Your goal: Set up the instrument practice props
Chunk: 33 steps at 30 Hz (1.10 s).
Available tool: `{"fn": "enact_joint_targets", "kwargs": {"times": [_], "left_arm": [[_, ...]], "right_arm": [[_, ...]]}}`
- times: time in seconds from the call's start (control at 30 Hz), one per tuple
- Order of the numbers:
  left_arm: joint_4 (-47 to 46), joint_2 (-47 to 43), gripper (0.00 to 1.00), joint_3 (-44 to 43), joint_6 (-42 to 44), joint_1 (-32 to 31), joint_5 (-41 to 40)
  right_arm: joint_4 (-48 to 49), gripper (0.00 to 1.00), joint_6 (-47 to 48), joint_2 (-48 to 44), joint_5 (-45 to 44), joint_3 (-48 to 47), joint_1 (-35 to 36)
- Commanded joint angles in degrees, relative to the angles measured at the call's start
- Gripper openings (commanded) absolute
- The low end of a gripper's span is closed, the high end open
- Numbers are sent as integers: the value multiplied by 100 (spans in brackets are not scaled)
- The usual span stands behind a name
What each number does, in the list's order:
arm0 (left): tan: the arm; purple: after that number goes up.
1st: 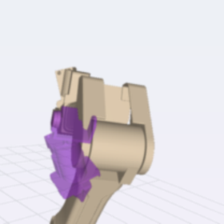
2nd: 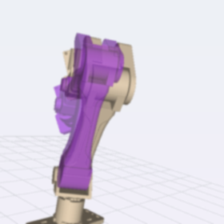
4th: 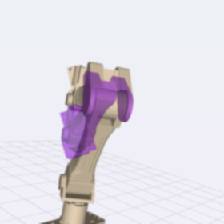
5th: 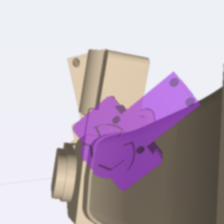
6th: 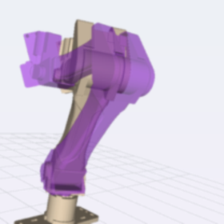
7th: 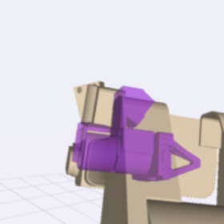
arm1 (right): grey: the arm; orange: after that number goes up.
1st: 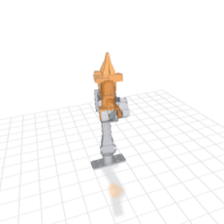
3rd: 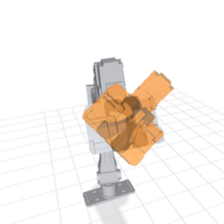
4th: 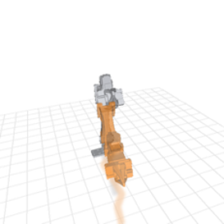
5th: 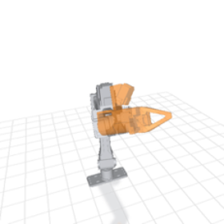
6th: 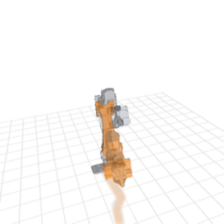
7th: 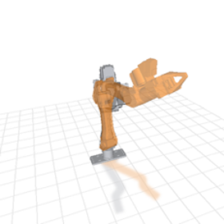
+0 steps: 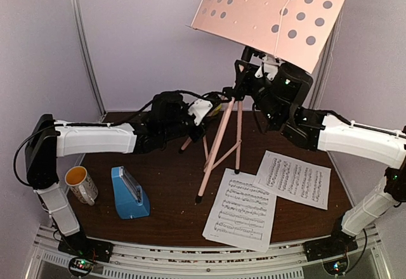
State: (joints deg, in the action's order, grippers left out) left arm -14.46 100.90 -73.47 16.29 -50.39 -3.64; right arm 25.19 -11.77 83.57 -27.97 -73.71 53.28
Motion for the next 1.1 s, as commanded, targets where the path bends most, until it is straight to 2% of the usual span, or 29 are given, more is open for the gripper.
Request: {"fn": "enact_joint_targets", "kwargs": {"times": [0.0,0.1,0.13,0.37,0.47,0.67,0.83,1.07], "left_arm": [[-614,-107,0,232,1251,243,-41],[-717,-106,0,231,1104,450,-81],[-737,-106,4,210,1070,473,-132],[-862,-343,51,383,580,488,-268],[-974,-699,62,769,98,539,-261],[-926,-1582,71,1758,-484,578,-136],[-722,-2264,72,2363,-727,590,-102],[-438,-2777,70,2759,-966,600,239]], "right_arm": [[1169,0,167,-606,330,-751,-36],[1138,0,225,-507,480,-843,-40],[1149,0,244,-460,569,-863,-51],[1202,0,227,45,1300,-889,-123],[1506,0,158,358,1552,-871,-125],[1721,0,461,891,2313,-1236,-120],[1795,0,815,1235,2924,-1438,-122],[2152,0,870,1372,3196,-1244,-113]]}}
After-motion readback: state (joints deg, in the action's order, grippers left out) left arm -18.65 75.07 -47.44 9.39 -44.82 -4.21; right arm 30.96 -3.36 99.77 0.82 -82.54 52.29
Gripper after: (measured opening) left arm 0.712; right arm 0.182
